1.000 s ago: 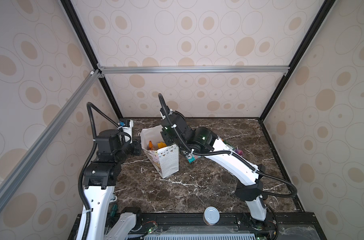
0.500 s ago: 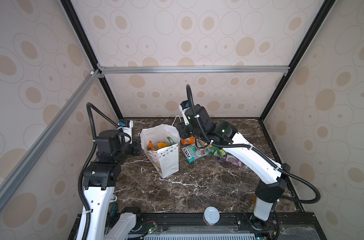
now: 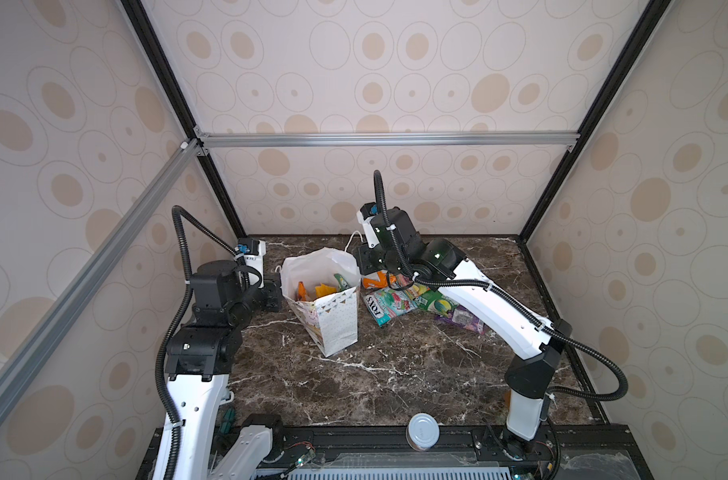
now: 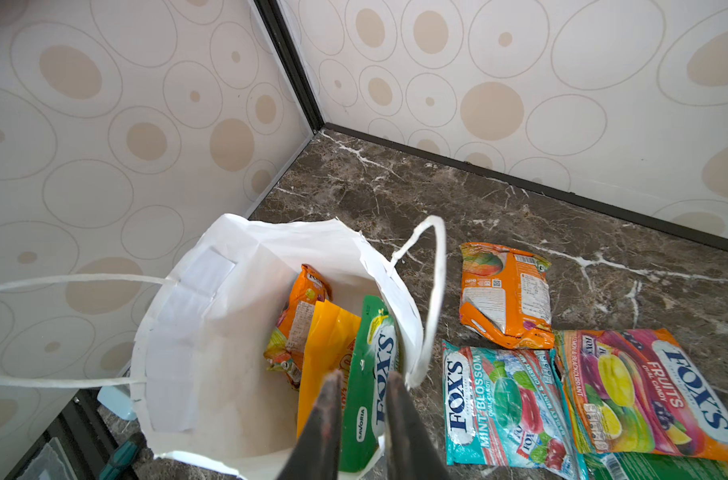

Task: Place the snacks into the paper bag
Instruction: 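Raise the open right gripper out of the paper bag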

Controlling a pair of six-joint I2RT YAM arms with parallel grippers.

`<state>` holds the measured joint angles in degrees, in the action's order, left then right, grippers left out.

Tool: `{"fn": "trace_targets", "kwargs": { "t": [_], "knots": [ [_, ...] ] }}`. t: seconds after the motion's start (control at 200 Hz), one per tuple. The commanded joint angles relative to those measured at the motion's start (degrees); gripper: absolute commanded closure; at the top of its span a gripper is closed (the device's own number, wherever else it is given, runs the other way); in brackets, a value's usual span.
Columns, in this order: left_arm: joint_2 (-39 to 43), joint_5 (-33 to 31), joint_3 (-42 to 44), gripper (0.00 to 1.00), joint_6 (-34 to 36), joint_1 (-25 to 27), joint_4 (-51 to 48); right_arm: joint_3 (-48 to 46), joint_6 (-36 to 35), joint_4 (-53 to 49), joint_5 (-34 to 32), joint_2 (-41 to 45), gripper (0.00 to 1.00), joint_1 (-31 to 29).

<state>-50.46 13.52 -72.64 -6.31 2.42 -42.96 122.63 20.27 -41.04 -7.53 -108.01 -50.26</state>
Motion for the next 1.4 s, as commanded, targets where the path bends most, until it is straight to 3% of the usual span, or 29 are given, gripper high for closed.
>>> {"fn": "trace_targets", "kwargs": {
  "t": [0.0,0.445,0.685,0.94,1.14,1.395],
  "knots": [
    [0.63,-0.19,-1.27,1.0,1.3,0.35,0.2,2.3,-0.75,-1.19,-0.92,-1.8,0.81,0.2],
    [0.65,-1.05,-1.49,1.0,1.48,0.31,-0.24,6.55,-1.98,-4.67,-3.01,-3.69,0.79,0.86],
    [0.04,-0.95,-1.54,1.0,1.47,0.32,0.07,4.01,-2.42,-3.26,-5.85,-1.16,0.75,1.09],
    [0.27,-1.04,-1.36,1.0,1.47,0.32,0.05,4.26,-1.18,-2.17,-1.98,-3.34,0.73,1.83],
    [0.32,-0.88,-1.36,1.0,1.48,0.32,0.14,5.76,-0.93,-1.85,0.14,-4.06,1.0,1.86],
    [0.05,-0.82,-1.68,1.0,1.6,0.31,0.18,4.89,-0.54,-1.84,1.25,0.11,1.0,1.9]
  ]
}}
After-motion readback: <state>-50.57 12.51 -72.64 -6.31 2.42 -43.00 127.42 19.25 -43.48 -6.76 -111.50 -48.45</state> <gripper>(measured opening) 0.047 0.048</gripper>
